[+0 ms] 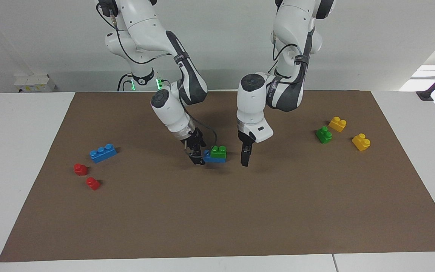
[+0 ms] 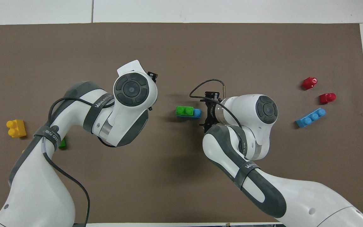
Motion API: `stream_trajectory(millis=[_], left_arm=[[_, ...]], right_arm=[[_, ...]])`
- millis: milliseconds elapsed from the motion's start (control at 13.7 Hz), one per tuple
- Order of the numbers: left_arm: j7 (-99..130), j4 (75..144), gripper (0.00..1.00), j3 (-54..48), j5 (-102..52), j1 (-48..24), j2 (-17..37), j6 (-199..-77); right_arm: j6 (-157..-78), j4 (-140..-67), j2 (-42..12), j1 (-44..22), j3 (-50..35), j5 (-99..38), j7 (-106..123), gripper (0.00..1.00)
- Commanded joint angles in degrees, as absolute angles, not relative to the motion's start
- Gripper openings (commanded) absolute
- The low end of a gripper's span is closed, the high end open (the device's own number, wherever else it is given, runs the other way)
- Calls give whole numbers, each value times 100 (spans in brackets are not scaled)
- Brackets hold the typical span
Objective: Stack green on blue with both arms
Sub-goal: 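Open the left gripper and withdraw while the right gripper releases the blue brick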
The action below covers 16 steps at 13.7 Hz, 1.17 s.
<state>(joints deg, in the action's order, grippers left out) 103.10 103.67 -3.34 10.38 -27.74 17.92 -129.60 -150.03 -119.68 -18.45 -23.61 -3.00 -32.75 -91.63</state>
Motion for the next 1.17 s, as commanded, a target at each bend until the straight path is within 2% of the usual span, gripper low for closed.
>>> stream_trajectory(millis=[0,218,437,728,1092], left_arm=[[9802,10573,100,-378,1090,-2550,1573,-12946],[9195,10573,100,-378,1055,-2295,1573,-12894],[8554,10573,100,-378,985,-2022,1573,-12841],[7438,10564,100,-378,756,-1636,1547,-12692],[6261,10538,100,-378,458,-1170,1398,-12481]], right_arm=[[-15047,-12146,-1802,-2014,-334,-3428,-8580,100],[-14723,-12208,-1749,-1653,-334,-3419,-8079,100],[-14660,-12191,-1670,-1617,-334,-3419,-8051,100],[-14231,-12059,-1223,-1495,-308,-3375,-7964,100],[-13484,-11971,-652,-1082,-273,-3235,-5920,100]])
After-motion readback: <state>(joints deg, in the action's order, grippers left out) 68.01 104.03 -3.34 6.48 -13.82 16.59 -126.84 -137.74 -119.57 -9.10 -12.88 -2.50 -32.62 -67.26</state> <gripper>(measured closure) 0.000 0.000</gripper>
